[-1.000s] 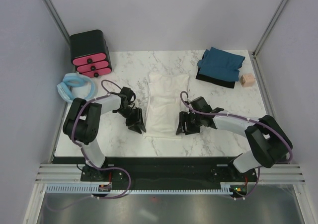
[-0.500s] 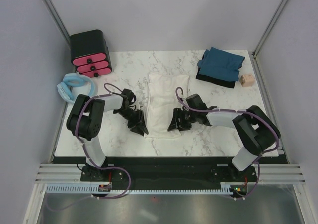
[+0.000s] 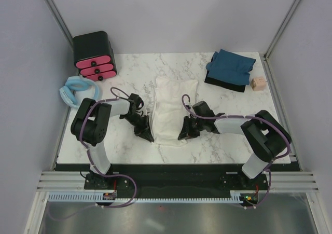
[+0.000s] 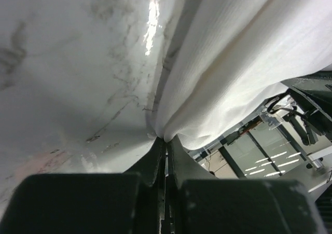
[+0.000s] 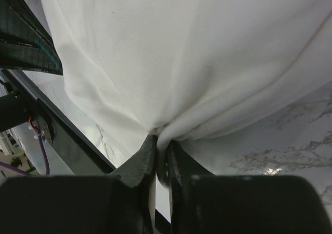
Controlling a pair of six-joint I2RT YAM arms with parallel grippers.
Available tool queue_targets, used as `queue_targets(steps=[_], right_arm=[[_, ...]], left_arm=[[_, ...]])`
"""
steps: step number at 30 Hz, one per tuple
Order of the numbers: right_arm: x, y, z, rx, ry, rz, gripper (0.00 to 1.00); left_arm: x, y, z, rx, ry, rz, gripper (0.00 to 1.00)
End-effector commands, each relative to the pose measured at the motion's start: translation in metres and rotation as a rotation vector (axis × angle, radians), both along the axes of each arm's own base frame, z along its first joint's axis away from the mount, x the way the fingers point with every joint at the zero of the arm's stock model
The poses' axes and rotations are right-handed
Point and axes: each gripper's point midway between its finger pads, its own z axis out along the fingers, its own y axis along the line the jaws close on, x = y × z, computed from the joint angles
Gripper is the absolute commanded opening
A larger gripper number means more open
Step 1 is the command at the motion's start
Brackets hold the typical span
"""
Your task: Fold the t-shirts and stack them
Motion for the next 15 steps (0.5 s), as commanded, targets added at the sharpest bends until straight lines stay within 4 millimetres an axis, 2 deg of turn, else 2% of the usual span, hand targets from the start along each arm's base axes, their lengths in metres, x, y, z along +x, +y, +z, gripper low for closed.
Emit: queue_targets(steps=[1, 3, 13, 15], right_arm=[[-0.025, -0.035, -0.031, -0.201, 0.073, -0.006, 0.05], [-0.025, -0.040, -0.028, -0.228, 0.072, 0.000, 0.00], [0.006, -0.031, 0.023, -0.233, -0.046, 0.007, 0.00], [0.008, -0.030, 0.028, -0.238, -0.052, 0.011, 0.00]], left_arm=[[0.013, 0.004, -0.006, 0.063, -0.102, -0.004, 0.02], [0.017, 0.003, 0.004, 0.062, -0.128, 0.002, 0.02], [0.039, -0.004, 0.074, 0.011, -0.283, 0.027, 0.02], [0.046, -0.008, 0.086, -0.008, -0.308, 0.033, 0.02]])
